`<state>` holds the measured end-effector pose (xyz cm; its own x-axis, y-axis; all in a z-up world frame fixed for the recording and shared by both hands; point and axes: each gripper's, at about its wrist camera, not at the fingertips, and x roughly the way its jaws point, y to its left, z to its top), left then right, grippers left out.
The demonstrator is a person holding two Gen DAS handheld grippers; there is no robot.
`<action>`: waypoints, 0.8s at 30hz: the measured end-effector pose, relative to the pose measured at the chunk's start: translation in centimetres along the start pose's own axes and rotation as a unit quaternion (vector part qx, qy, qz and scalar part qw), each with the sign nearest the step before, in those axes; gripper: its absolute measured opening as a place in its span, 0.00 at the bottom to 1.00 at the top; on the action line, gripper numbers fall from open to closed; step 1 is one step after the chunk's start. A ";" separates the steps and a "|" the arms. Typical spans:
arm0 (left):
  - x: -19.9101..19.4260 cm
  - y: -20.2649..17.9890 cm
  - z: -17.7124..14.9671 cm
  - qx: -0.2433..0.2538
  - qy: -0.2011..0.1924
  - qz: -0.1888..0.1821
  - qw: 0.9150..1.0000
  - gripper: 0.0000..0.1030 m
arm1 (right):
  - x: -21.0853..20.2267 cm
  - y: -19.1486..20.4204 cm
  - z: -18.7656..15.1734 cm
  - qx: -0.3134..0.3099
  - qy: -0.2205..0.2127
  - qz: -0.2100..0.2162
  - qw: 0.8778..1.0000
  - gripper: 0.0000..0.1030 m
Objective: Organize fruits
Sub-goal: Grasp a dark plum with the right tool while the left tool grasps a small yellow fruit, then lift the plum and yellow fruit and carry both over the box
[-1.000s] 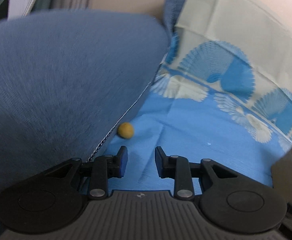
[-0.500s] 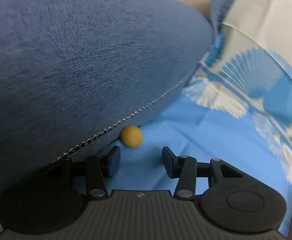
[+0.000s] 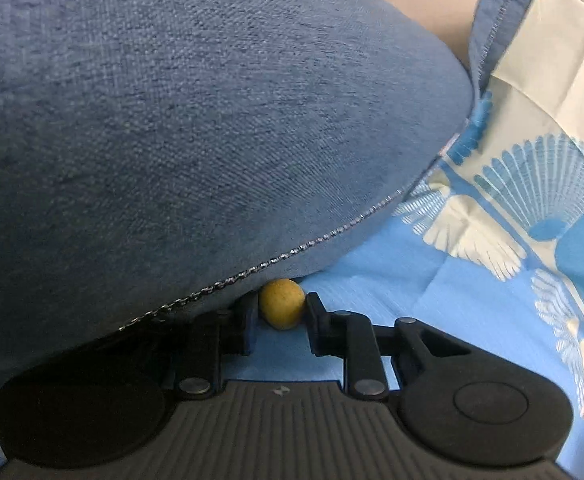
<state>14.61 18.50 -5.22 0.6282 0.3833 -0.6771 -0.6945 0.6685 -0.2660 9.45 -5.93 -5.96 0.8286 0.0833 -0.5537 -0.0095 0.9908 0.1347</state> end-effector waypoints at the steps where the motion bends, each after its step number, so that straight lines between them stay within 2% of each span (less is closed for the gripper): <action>1: -0.3 0.1 0.0 0.008 0.004 -0.008 1.000 0.26 | -0.3 0.1 0.0 -0.006 0.000 0.001 1.000 0.27; 4: -1.7 0.0 -0.4 0.041 0.011 -0.032 0.999 0.26 | -1.1 0.8 0.3 -0.027 0.022 0.023 0.999 0.27; 7: -3.7 -0.2 -0.8 0.087 0.012 -0.062 0.994 0.26 | -3.0 1.9 1.2 -0.078 0.018 0.040 0.996 0.27; 9: -5.2 0.1 -1.1 0.116 0.023 -0.094 0.989 0.26 | -4.6 2.1 1.9 -0.094 0.027 0.060 0.993 0.27; 11: -6.7 0.4 -1.7 0.155 0.042 -0.122 0.979 0.26 | -6.1 2.2 2.0 -0.109 0.039 0.070 0.991 0.27; 13: -8.3 1.0 -2.6 0.187 0.052 -0.133 0.972 0.26 | -7.5 2.0 1.6 -0.117 0.064 0.081 0.988 0.27; 18: -10.7 3.2 -3.0 0.148 0.056 -0.186 0.970 0.26 | -9.7 2.4 -0.1 -0.139 0.128 0.096 0.977 0.27; 21: -11.6 3.9 -3.3 0.133 0.091 -0.226 0.961 0.26 | -11.3 3.0 -0.7 -0.165 0.147 0.097 0.970 0.27; 22: -12.3 3.7 -3.5 0.150 0.095 -0.230 0.957 0.26 | -12.0 3.1 -0.6 -0.168 0.147 0.103 0.969 0.27; 24: -13.9 3.0 -3.9 0.216 0.100 -0.221 0.946 0.26 | -13.6 3.2 -0.2 -0.183 0.137 0.116 0.967 0.27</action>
<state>2.44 12.70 0.77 0.7143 -0.0942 -0.6935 -0.1437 0.9501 -0.2770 -1.93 -3.91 1.81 0.6016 0.2841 -0.7466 -0.4164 0.9091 0.0105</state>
